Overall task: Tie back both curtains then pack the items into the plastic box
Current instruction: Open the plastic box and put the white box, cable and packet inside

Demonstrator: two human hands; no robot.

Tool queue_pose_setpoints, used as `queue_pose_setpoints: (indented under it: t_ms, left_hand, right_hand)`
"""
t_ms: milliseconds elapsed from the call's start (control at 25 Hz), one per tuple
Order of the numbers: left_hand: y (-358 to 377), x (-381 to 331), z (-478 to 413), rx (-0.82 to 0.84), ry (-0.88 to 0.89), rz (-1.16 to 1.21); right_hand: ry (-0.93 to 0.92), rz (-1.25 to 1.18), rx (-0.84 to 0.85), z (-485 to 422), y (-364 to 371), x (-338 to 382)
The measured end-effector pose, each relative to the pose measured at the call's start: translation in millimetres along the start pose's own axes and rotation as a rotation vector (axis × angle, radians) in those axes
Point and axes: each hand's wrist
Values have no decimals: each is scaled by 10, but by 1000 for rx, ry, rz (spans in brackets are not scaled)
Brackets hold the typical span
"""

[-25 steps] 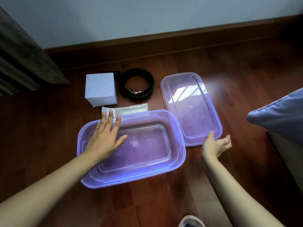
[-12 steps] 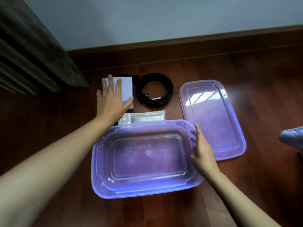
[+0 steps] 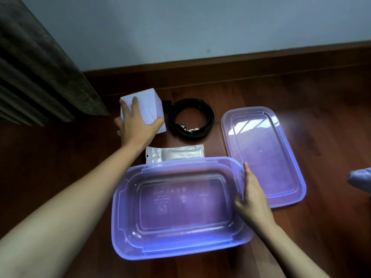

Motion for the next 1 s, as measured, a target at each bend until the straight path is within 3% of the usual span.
queue_pose_setpoints:
  t_ms: [80,200,280,360,440,520,600,760,880,1000]
  left_hand:
    - [-186,-21,75,-48,61,165]
    - [-477,-147,319,90,-2,934]
    - [-573,-212,552,354,-194,1361]
    - [-597,-210,837,631,-297,1477]
    - [-534,-170,1062,876,-350,1480]
    - [-432,-121,1189,983,-402,1376]
    - [-372,-77,1219,887,-420,1281]
    - [-406,77,1166,553,-170,996]
    - [-488,250,1149,605,-83,797]
    - [-570,389,1093,732,181,472]
  right_hand:
    - [-118,117,-133,-1,-35,95]
    - [-239,-34,-249,-72,-138,429]
    - [-146,-331,-103,-110,-211,735]
    - [63,-735,137,-100,-204,986]
    - [151,-937,245,-80,-173,1092]
    - [143,-1013,215,-59,-152,1099]
    - [154,-1077,166,-47,-185,1072]
    - [108,-1013,206,57,-204,1044]
    - [82,-955,233,163,-88,1017]
    - [52,-849,322,235,-8,940]
Point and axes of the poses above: each hand's wrist, its own z-axis away from the middle knuckle, its own y-axis out of the palm, x = y × z, and after that the axes turned 4 degrees about -y, right-handed
